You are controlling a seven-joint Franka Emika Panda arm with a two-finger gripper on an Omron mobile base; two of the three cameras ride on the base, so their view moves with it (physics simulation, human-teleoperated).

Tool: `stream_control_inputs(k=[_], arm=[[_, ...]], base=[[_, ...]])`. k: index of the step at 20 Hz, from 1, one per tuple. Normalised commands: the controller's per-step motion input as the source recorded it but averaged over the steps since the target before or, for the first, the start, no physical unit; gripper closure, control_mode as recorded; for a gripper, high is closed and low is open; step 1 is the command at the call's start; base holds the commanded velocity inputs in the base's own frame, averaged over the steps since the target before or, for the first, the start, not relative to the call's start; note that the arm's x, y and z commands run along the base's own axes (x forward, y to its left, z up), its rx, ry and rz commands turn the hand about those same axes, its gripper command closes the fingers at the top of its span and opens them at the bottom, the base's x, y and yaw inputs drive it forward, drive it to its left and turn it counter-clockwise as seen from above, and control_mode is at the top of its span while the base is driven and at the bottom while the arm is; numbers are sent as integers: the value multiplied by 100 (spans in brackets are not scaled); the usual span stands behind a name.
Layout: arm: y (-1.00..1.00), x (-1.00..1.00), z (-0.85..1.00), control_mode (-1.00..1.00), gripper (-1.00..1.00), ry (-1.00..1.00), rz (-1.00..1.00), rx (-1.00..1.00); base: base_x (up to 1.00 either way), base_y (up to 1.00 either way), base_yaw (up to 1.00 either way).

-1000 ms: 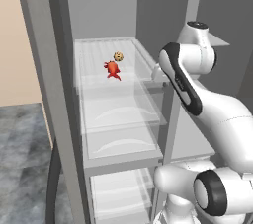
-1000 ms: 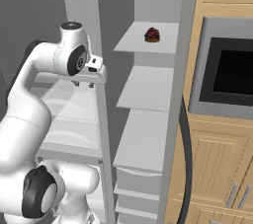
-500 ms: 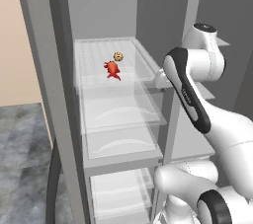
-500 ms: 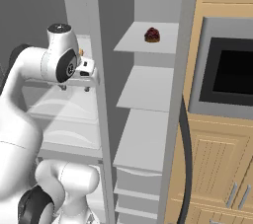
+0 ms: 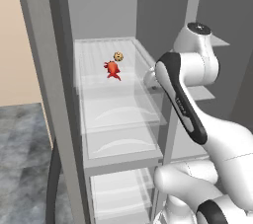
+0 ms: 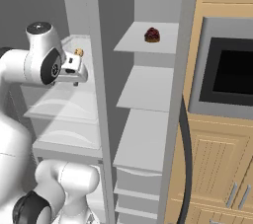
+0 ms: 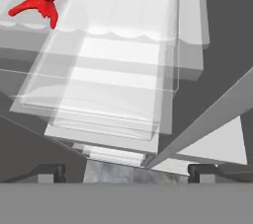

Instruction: There's a fish in the fridge that needs to be moved to the freezer for freezing. Pick up the fish from the fridge, place it on any shelf in the freezer, and close the fridge and freezer doors when done.

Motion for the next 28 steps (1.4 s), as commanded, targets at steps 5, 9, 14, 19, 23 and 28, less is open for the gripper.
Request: stream_control_inputs(k=[5, 9, 14, 19, 23, 28], arm=[[52, 20, 10, -100, -100, -2, 0, 0], [59, 42, 0, -100, -100, 0, 0, 0], [47, 48, -2, -100, -100, 3, 0, 0], [25, 54, -1, -100, -100, 5, 0, -1], [14, 62, -7, -100, -100, 6, 0, 0], [39, 52, -14, -100, -100, 0, -3, 0]], base=[[0, 0, 0], [0, 0, 0], [0, 0, 0], [0, 0, 0], [0, 0, 0], [0, 0, 0]])
